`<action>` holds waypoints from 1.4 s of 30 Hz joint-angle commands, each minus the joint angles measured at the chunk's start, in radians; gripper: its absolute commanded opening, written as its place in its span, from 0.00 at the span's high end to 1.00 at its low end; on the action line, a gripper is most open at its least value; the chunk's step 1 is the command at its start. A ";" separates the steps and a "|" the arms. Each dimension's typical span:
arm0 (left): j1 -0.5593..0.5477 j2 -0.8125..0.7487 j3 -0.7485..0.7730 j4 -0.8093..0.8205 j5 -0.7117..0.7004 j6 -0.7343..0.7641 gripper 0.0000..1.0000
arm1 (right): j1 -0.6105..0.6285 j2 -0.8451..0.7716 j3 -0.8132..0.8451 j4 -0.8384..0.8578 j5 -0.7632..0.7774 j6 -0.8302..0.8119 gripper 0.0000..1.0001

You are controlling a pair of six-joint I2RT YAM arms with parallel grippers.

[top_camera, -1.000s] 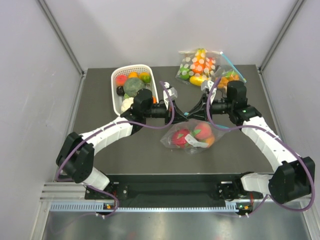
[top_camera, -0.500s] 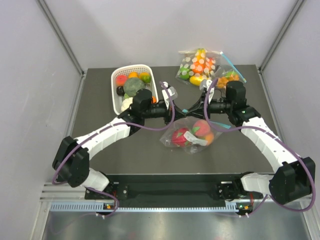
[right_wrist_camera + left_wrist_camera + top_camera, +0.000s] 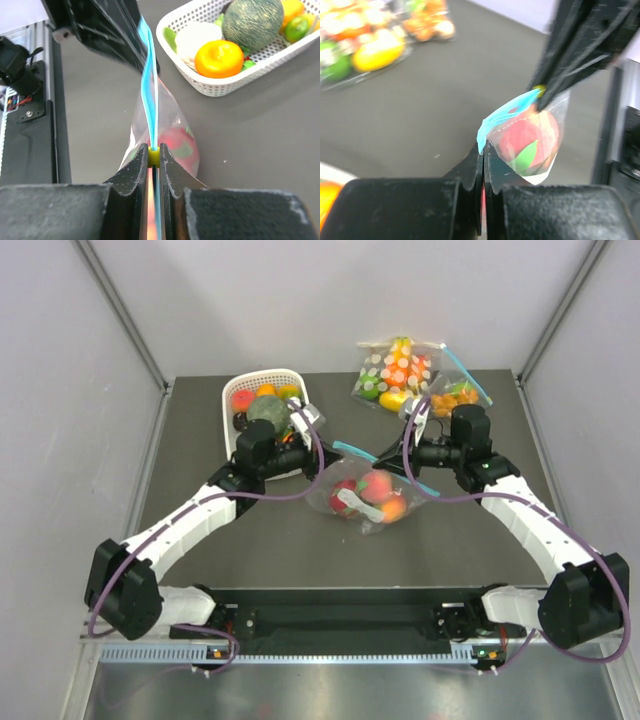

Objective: Open the zip-top bag and remove the fake food

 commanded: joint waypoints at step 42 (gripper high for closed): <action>0.118 -0.326 -0.326 0.091 -0.064 0.003 1.00 | -0.096 -0.181 -0.008 0.188 0.136 0.120 0.36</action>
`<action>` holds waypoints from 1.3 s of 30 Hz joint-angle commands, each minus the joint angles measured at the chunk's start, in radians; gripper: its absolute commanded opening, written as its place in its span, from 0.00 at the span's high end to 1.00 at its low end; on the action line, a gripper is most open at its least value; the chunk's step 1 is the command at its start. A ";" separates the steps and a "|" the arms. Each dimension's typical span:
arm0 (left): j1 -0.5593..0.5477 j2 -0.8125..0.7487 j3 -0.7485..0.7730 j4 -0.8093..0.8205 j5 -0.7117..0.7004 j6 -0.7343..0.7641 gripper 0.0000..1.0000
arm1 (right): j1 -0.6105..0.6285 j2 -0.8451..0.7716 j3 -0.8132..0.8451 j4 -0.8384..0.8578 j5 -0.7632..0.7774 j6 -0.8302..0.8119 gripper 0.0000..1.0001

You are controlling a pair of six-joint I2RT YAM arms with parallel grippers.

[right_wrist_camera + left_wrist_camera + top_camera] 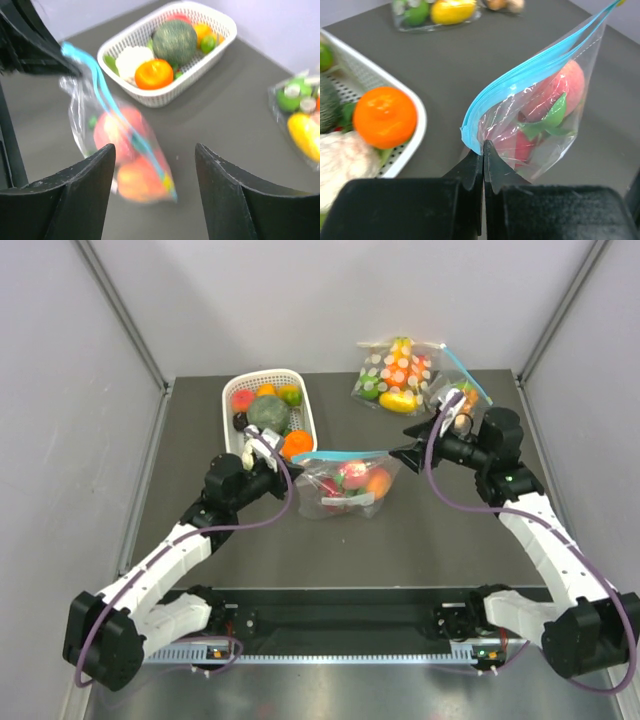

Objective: Open the zip-top bag and remove the fake food

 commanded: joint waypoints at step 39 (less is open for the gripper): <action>-0.011 0.031 0.051 0.092 0.289 0.010 1.00 | 0.380 -0.009 -0.078 -0.145 0.117 0.030 0.38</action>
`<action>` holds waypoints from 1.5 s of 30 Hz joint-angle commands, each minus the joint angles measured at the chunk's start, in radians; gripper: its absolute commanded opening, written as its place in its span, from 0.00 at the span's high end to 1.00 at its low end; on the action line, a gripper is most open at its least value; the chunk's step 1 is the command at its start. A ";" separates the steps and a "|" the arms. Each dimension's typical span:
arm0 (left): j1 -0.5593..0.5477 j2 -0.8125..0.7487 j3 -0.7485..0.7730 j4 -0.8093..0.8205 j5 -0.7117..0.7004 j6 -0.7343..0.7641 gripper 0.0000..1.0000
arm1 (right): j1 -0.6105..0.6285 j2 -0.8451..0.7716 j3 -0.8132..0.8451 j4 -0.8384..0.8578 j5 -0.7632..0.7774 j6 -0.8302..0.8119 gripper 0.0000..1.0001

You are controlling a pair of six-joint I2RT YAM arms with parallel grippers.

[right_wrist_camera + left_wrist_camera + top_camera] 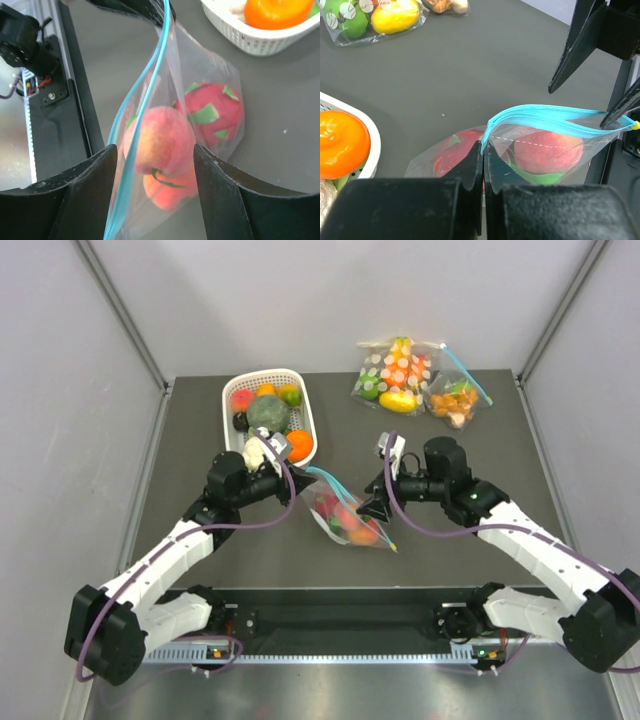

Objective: Open the zip-top bag and remove the fake food

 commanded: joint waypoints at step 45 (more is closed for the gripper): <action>-0.265 -0.065 0.133 -0.212 -0.510 -0.507 0.32 | 0.076 0.098 0.012 0.257 0.327 0.236 1.00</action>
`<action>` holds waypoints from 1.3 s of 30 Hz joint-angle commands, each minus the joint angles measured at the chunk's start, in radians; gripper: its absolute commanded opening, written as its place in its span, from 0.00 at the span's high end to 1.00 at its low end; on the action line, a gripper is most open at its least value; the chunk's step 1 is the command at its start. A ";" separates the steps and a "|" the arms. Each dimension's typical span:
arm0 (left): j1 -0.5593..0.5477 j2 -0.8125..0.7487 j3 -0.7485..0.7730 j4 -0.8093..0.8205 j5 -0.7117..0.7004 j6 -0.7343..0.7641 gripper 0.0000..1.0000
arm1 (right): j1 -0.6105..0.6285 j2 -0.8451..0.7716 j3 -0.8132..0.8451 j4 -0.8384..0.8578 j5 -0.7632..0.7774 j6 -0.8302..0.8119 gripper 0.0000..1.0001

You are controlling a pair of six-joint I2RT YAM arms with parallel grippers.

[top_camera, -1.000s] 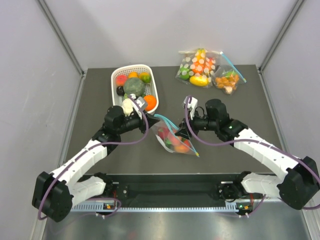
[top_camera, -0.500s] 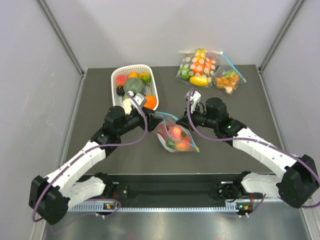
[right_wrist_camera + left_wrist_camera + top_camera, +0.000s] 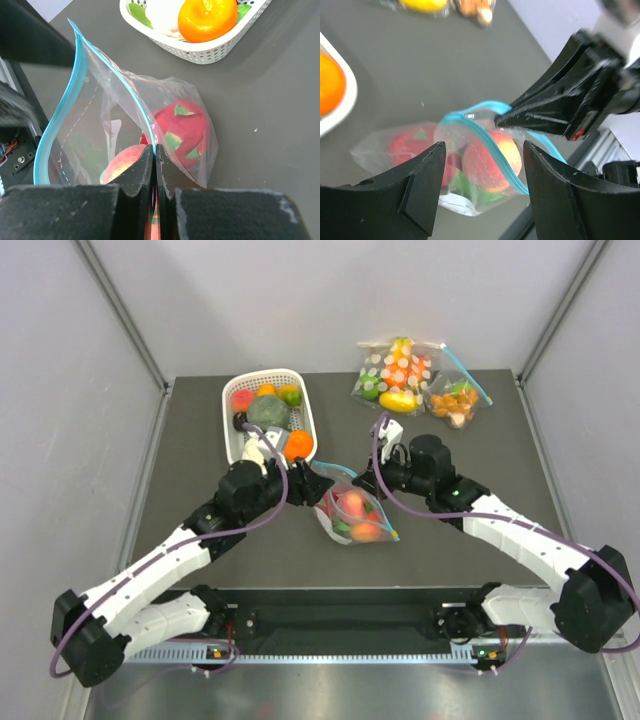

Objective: Open the zip-top bag and remove the fake food

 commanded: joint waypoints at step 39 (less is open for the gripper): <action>-0.012 0.413 0.302 -0.118 -0.016 0.229 1.00 | -0.169 -0.198 -0.080 0.012 0.163 0.048 1.00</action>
